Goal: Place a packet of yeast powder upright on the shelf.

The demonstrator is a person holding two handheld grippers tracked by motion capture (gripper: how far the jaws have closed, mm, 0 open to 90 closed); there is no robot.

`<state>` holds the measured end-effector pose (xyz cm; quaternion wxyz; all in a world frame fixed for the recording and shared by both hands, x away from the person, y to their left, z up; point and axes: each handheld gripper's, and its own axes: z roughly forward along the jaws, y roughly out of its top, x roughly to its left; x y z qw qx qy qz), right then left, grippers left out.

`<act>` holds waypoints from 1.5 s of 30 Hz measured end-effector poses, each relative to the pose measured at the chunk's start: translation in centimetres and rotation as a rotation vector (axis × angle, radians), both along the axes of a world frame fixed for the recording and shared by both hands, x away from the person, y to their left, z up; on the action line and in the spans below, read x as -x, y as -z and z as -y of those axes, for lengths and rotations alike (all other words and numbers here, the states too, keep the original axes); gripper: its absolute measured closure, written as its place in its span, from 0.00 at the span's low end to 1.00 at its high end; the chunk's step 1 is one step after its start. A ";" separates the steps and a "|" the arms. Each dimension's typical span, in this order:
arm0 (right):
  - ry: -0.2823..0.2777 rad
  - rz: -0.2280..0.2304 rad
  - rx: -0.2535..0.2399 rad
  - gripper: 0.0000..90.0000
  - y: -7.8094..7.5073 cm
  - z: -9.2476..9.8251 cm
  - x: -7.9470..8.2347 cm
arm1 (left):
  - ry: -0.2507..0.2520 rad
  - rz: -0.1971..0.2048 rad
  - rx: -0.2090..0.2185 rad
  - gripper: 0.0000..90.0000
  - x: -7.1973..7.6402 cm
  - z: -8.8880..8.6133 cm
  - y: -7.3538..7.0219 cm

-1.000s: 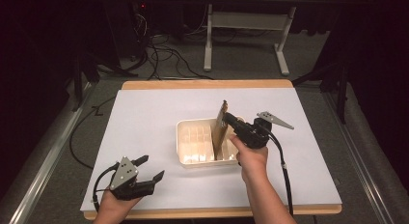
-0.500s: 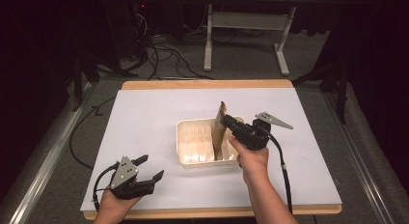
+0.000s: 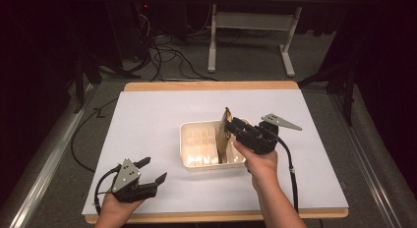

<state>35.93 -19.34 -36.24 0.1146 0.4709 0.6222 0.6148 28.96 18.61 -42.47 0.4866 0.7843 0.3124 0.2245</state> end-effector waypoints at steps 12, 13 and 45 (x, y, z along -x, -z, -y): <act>-0.007 0.013 0.053 0.44 -0.1 0.0 0.2 | -0.002 0.001 0.000 0.30 -0.1 -0.1 0.0; -0.002 0.017 0.069 0.40 -0.1 0.0 0.3 | -0.002 0.000 -0.001 0.30 -0.1 -0.1 0.0; -0.027 0.106 0.351 0.15 2.3 2.1 6.1 | -0.003 -0.006 -0.015 0.30 -0.1 -0.1 0.2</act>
